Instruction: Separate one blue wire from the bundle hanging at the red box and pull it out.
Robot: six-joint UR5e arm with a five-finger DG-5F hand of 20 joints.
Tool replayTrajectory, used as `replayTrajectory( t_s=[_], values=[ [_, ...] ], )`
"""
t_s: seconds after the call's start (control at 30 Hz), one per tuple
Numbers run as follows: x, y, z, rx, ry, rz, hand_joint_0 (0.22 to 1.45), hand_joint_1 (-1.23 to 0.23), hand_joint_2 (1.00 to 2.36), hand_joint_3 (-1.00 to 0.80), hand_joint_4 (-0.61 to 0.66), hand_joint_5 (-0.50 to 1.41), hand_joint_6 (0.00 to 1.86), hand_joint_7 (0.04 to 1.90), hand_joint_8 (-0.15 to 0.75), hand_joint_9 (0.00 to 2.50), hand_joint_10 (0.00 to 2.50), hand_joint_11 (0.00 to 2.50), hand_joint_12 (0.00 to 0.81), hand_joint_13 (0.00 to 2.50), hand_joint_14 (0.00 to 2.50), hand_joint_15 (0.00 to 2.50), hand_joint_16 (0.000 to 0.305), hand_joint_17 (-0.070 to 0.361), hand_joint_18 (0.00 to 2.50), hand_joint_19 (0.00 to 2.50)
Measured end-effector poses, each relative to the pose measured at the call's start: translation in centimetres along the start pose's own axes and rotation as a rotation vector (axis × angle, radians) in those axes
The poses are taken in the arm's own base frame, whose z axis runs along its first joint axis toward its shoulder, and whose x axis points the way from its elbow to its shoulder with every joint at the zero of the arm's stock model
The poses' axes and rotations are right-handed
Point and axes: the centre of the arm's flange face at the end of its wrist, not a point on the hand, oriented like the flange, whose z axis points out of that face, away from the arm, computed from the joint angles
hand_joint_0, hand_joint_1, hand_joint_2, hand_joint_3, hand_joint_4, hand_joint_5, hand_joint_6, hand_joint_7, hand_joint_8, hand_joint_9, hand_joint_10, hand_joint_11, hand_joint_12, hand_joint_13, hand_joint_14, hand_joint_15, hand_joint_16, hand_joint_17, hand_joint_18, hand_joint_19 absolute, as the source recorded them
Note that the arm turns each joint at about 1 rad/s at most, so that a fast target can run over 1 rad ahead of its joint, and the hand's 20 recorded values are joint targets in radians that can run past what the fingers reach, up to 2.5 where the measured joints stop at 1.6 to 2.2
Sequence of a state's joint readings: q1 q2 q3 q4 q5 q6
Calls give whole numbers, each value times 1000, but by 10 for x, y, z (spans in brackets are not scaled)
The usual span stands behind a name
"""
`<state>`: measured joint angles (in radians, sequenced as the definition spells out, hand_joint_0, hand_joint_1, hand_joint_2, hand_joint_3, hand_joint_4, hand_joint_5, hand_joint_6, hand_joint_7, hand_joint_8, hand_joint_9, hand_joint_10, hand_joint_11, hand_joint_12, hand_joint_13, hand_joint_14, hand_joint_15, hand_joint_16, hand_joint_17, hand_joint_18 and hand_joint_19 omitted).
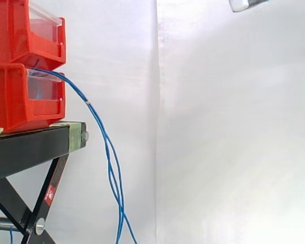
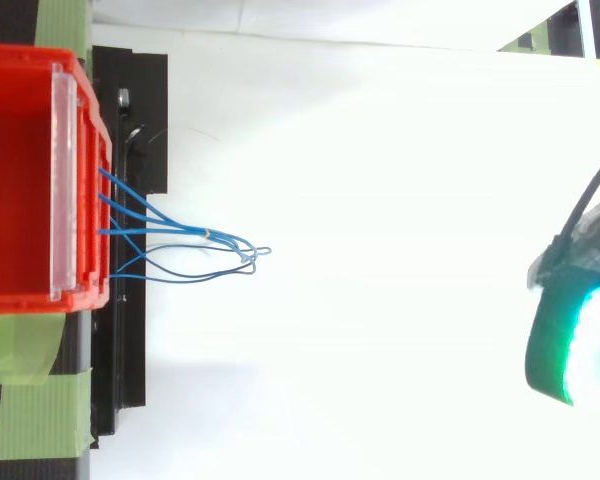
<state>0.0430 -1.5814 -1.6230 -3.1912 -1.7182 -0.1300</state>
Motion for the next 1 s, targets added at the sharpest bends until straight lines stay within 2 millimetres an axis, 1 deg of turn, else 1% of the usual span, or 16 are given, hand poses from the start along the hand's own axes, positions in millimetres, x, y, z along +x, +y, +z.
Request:
replayTrajectory(
  t_s=[0.2,0.4,0.53,0.73,0.87,1.0],
  values=[
    [-6,-2,0,20,-61,-143,513,-635,1000,-500,207,-188,502,774,317,521,4,138,412,428,4,177,56,127,423,242],
    [-13,-4,0,48,-141,-258,514,-638,1000,-500,205,-188,502,773,316,526,4,141,413,436,5,183,56,126,430,251],
    [-13,-4,0,54,-157,-278,515,-637,1000,-500,202,-187,502,774,315,526,4,141,414,436,5,181,56,126,431,255],
    [-11,-5,1,57,-153,-294,519,-641,1000,-500,208,-183,503,830,316,525,5,159,413,437,5,181,56,125,437,250],
    [-9,-5,2,58,-148,-325,529,-697,1000,-500,206,-190,503,888,315,538,6,197,415,471,6,209,55,124,472,263],
    [-6,-6,4,65,-143,-391,531,-722,1000,-500,211,-191,503,916,312,539,7,232,425,509,6,235,55,125,515,286]
  ],
)
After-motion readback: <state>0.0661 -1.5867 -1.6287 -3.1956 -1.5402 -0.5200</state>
